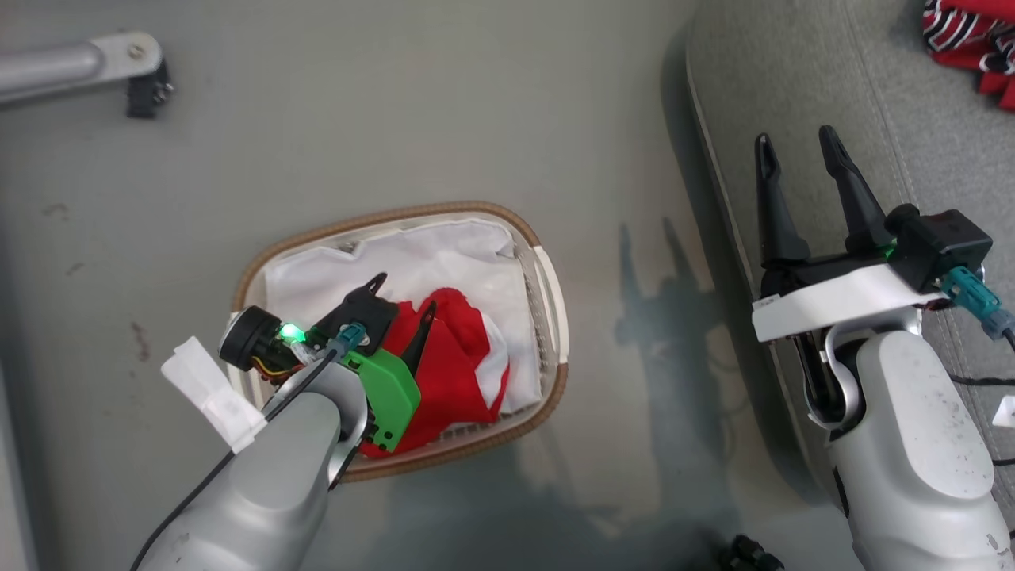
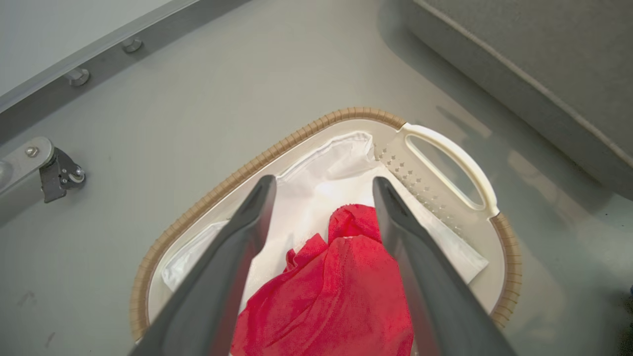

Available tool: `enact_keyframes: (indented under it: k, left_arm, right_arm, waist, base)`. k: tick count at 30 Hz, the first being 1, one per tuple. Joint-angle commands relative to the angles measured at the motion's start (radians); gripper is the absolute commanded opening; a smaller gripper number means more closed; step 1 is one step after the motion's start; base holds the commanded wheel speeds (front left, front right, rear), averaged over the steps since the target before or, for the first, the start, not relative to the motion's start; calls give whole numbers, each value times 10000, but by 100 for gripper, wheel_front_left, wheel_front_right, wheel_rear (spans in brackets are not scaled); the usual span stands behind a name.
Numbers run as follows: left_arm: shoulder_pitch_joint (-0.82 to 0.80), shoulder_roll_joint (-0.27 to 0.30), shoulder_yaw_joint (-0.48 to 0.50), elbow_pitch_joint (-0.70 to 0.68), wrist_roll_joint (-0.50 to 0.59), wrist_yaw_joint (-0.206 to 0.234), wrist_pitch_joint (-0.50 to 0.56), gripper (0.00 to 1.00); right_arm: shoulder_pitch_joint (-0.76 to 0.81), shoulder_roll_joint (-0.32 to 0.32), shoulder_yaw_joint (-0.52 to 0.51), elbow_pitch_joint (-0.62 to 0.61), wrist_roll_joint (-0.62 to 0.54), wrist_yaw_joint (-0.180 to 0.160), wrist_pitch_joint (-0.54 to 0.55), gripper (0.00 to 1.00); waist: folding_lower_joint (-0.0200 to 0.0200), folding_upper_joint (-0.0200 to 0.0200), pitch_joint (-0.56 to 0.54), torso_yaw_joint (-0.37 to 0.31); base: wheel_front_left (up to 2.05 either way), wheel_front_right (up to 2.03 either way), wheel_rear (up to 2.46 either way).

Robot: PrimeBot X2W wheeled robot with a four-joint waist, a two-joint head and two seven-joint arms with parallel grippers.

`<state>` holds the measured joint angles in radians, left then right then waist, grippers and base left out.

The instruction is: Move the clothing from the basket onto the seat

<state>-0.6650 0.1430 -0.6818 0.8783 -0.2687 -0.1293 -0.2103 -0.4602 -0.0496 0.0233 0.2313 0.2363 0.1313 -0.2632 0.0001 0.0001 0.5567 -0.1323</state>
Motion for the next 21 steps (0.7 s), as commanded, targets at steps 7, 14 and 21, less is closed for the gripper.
enact_keyframes:
  k: [7,14,21]
  left_arm:
    - [-960,567,-2191,772,-1204,-11,775,100]
    - [-1661,1108,-3408,1064,-2128,-12,1090,100]
    - [-2013,1511,-4073,1537,-2768,-12,1584,100]
  right_arm:
    - [-479,-15,519,-185,643,-10,-24,100]
    - [-668,-13,1132,-306,1008,-10,-24,100]
    - [-751,-18,1430,-402,1217,-12,-24,100]
  waist:
    - [-1,-1,2192,-1397]
    - [-1,-1,2882,-1762]
    - [-1,-1,3229,-1973]
  base:
    - [0,0,0]
    - [0,0,0]
    - [0,0,0]
